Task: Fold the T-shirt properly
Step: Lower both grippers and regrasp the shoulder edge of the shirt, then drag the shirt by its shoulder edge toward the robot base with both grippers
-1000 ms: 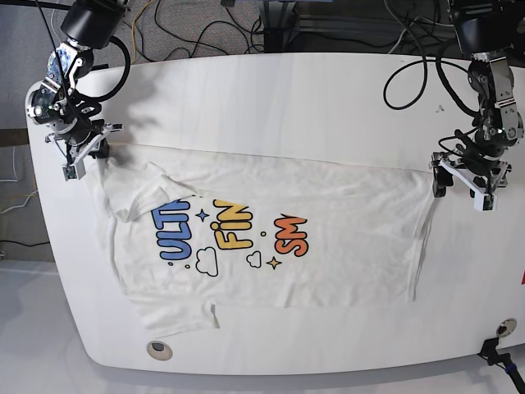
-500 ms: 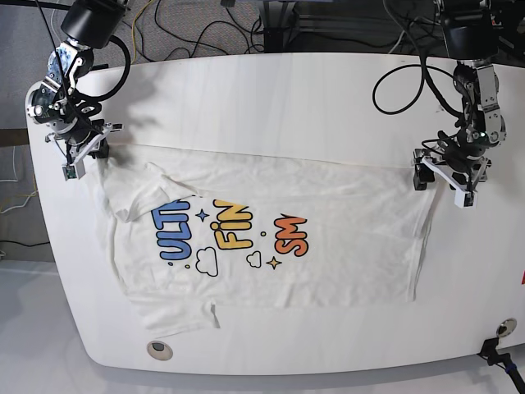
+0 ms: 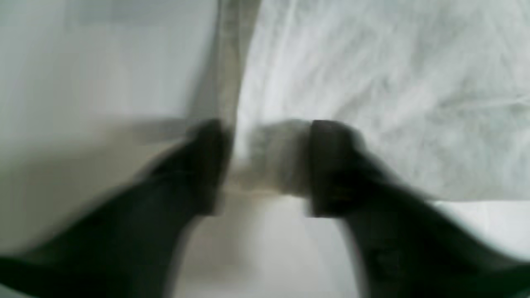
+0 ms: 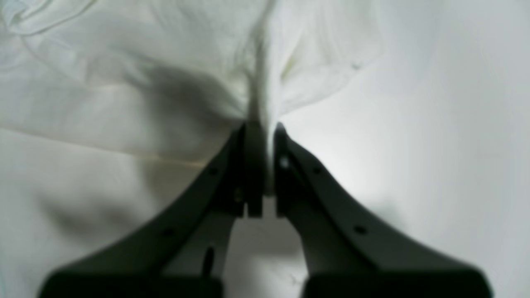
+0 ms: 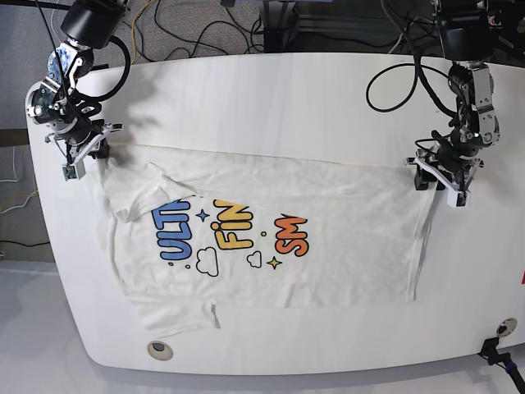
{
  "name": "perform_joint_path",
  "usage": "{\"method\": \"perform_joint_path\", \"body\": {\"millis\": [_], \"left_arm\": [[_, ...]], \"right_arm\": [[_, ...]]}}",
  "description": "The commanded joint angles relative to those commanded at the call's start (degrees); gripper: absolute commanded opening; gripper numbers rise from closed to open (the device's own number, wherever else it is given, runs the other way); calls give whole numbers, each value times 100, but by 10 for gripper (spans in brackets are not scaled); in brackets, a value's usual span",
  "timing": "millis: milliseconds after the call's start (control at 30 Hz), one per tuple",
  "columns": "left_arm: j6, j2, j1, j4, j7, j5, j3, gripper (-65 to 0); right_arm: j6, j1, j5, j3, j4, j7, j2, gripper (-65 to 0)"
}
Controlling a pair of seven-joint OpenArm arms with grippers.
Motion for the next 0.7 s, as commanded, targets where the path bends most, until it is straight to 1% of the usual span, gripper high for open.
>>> {"method": "perform_joint_path", "body": {"millis": [67,100,133,433,533,700], "left_arm": [[0,9,0,0,0,0,0,-615],[0,9,0,0,0,0,0,-640],[0,9,0,0,0,0,0,-650],[0,-9,246,18,26,0,-35,-650],[0,-9,492,62,26,-9,-35,-650],[0,-18,1029,457,26,0,-44,-650]], "right_arm": [[0,0,0,0,0,0,-9,-650],[0,0,0,0,0,0,-9,-650],[0,0,0,0,0,0,-9,-650],[0,-53,0,0,0,0,-9,-650],[0,-211,0,9,97,0,-9,-650],[0,-624,0,26,360,-18,-9,-650]]}}
